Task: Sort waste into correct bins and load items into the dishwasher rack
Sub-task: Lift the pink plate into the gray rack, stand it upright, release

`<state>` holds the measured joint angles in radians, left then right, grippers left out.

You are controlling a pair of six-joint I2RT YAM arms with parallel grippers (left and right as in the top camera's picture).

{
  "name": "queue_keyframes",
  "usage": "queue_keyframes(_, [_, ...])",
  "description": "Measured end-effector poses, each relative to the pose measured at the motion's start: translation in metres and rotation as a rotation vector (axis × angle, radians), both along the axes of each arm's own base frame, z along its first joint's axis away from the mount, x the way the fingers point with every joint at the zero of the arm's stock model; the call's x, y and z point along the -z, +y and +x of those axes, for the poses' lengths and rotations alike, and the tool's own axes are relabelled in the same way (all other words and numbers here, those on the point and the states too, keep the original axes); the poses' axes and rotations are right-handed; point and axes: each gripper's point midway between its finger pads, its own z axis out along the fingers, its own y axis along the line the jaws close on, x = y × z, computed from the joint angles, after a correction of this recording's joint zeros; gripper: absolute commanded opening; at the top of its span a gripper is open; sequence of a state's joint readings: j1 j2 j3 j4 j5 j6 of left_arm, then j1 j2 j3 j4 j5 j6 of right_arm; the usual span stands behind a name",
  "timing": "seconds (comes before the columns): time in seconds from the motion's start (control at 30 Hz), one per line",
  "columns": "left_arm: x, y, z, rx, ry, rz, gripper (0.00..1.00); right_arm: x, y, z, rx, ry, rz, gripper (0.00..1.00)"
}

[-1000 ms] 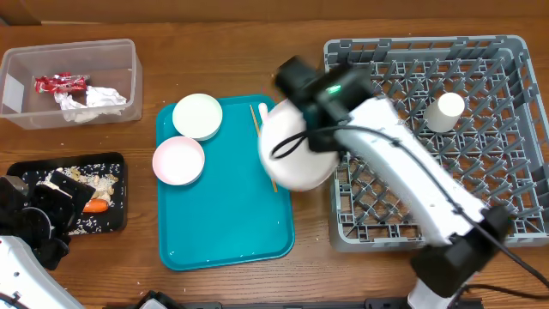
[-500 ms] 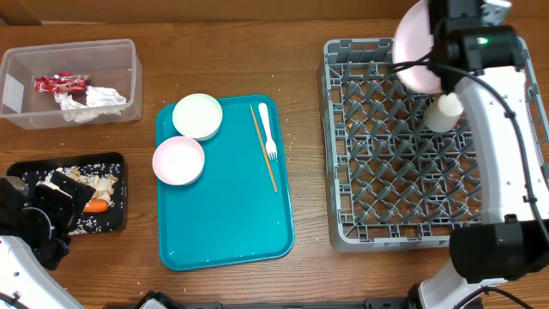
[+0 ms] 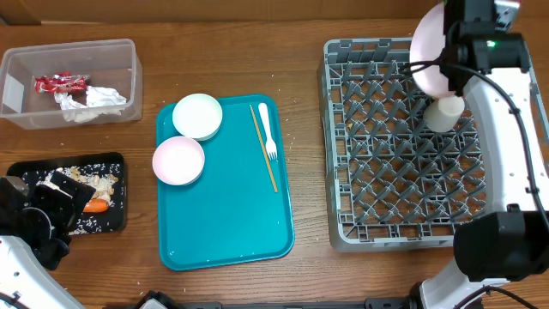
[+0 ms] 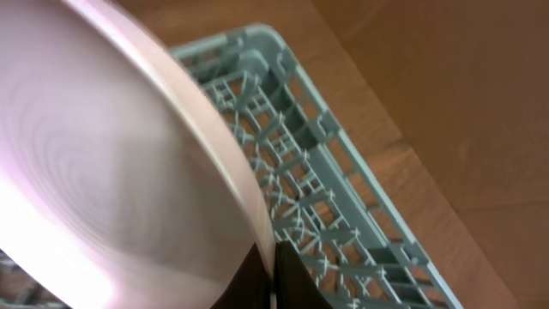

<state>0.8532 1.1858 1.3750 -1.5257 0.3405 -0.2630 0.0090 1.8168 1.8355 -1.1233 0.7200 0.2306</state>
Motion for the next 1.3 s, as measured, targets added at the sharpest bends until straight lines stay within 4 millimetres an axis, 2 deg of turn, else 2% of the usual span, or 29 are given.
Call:
queue_keyframes(0.2, [0.000, 0.000, 0.000, 0.000, 0.000, 0.000, 1.00, 0.020, -0.001, 0.001, -0.010, 0.034, -0.023, 0.04])
queue_keyframes(0.43, [0.000, 0.000, 0.000, 0.000, 0.000, 0.000, 1.00, 0.020, 0.015, 0.005, -0.040, 0.037, -0.056, 0.04])
queue_keyframes(0.53, [0.000, 0.000, 0.000, 0.000, 0.000, 0.000, 1.00, 0.026, 0.020, 0.004, -0.049, 0.052, -0.081, 0.05])
queue_keyframes(0.67, [0.000, 0.000, 0.000, 0.000, 0.000, 0.000, 1.00, 0.033, 0.018, 0.001, -0.037, 0.076, -0.121, 0.05])
queue_keyframes(1.0, [0.000, 0.001, 0.001, 0.000, -0.003, 0.003, 1.00, 0.030, 0.013, 0.003, -0.013, 0.066, -0.168, 0.05])
queue_keyframes(1.2, [0.000, 0.001, 0.001, 0.000, -0.003, 0.004, 1.00, 0.033, 0.017, 0.002, -0.028, 0.081, -0.157, 0.08])
queue_keyframes(1.23, [0.000, 0.001, 0.001, 0.000, -0.003, 0.004, 1.00, 0.035, 0.019, 0.002, -0.037, 0.086, -0.144, 0.09])
queue_keyframes(1.27, [0.000, 0.001, 0.001, 0.000, -0.004, 0.004, 1.00, 0.036, 0.021, 0.002, -0.044, 0.091, -0.136, 0.15])
queue_keyframes(1.3, [0.000, 0.001, 0.001, 0.000, -0.004, 0.004, 1.00, 0.038, 0.025, 0.002, -0.055, 0.097, -0.127, 0.36])
